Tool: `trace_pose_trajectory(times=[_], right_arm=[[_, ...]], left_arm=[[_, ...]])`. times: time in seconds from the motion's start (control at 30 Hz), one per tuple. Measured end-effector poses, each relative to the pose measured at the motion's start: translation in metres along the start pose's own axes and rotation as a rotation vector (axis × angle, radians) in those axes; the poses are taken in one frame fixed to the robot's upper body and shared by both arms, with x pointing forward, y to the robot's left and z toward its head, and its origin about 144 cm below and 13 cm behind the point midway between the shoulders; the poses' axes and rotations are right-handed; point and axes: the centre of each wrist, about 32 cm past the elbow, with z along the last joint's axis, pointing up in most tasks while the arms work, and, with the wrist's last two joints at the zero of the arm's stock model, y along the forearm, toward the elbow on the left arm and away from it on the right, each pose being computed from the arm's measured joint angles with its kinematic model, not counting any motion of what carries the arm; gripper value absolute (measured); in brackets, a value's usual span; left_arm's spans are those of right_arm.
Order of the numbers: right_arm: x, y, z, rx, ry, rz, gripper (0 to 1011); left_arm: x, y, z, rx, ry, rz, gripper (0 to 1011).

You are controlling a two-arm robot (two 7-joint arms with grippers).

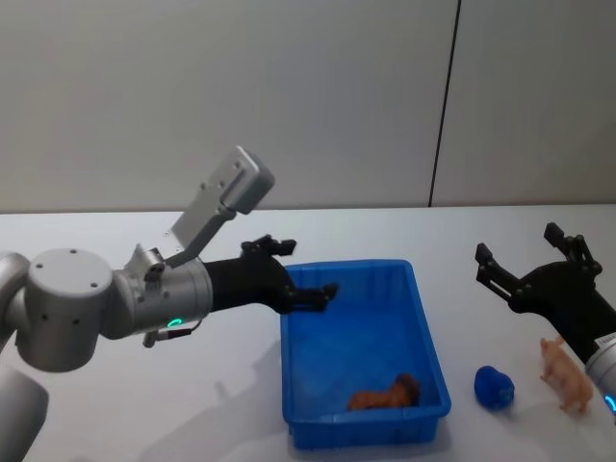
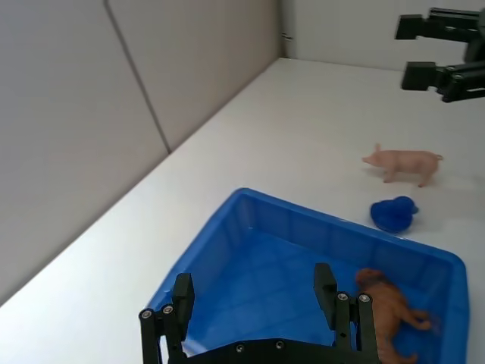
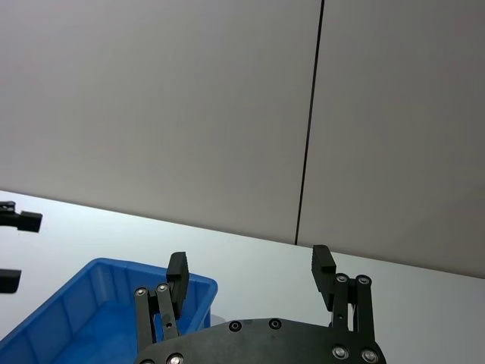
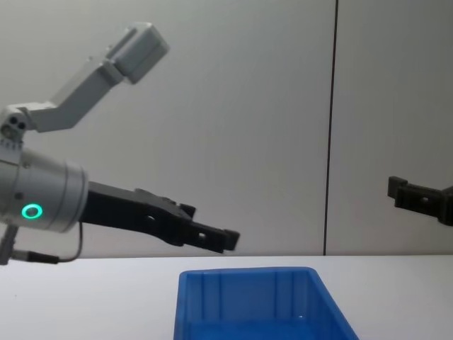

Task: Pick up the two dolls from the table and place them into the box.

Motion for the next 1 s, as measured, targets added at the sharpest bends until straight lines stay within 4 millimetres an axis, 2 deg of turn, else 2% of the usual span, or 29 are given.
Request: trace_pose_trajectory(times=[0.73,1.0], right_arm=[[0.003,-0.002,0.001,-0.001,-0.008,-0.005,1000],[0.015,-0.018,0.004,-0.009,-0.026,-0.06,1000]], left_arm=[[-0.033,0.038,-0.018,-0.031,0.111,0.335,1001],[-0.045,0.049,-0.026,-0.029,0.165,0.462,1001]])
